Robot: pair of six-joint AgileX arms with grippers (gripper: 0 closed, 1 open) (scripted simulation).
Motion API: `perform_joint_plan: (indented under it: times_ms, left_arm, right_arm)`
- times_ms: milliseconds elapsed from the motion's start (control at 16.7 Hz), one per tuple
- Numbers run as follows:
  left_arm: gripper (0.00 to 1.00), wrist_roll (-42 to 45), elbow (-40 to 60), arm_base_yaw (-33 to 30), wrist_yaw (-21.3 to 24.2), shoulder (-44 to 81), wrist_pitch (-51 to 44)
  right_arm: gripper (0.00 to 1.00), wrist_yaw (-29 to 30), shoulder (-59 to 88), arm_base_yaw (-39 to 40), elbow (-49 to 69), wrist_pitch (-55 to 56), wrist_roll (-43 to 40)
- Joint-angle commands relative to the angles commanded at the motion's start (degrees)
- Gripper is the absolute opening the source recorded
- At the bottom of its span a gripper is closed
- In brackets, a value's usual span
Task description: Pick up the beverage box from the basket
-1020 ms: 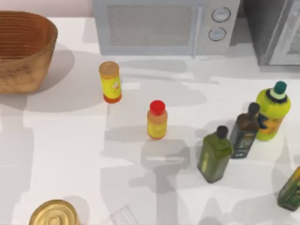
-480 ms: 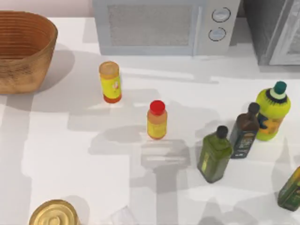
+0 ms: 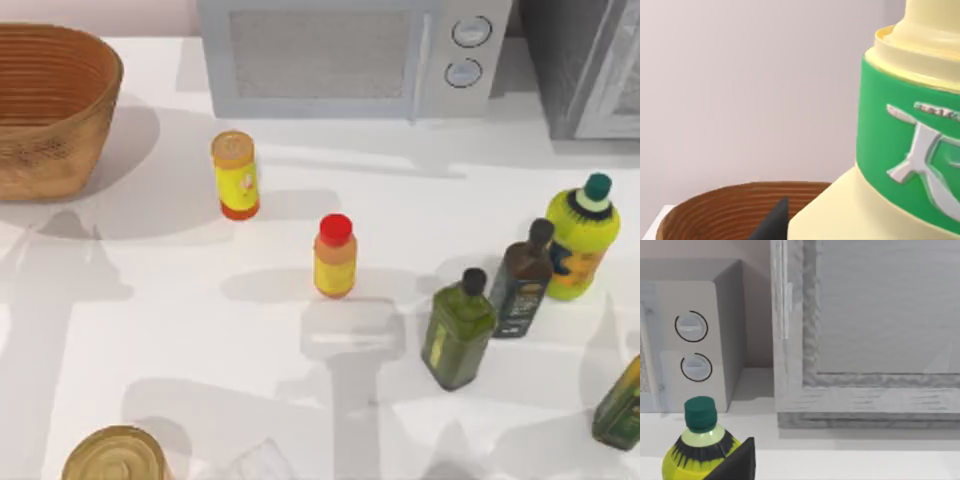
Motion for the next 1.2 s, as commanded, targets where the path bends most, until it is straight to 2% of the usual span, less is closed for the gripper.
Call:
perform_joint_plan:
  times_ms: [240, 480, 900, 1020, 1200]
  left_arm:
    - [0.00, -0.2, -12.4, -1.6, -1.7, -17.9, -6.1]
    - [0.00, -0.3, -19.8, -2.6, -2.8, -26.6, -9.7]
    - [0.00, -0.3, -20.2, -2.9, -3.4, -26.5, -9.8]
    - [0.00, -0.5, -19.1, -5.0, -6.1, -23.6, -9.0]
    - [0.00, -0.7, -15.3, -10.7, -14.0, -16.0, -5.7]
  right_arm:
    - [1.00, 0.0, 0.0, 0.0, 0.0, 0.0, 0.0]
    - [1.00, 0.0, 0.0, 0.0, 0.0, 0.0, 0.0]
    - [1.00, 0.0, 0.0, 0.0, 0.0, 0.0, 0.0]
    - [1.00, 0.0, 0.0, 0.0, 0.0, 0.0, 0.0]
    - [1.00, 0.0, 0.0, 0.0, 0.0, 0.0, 0.0]
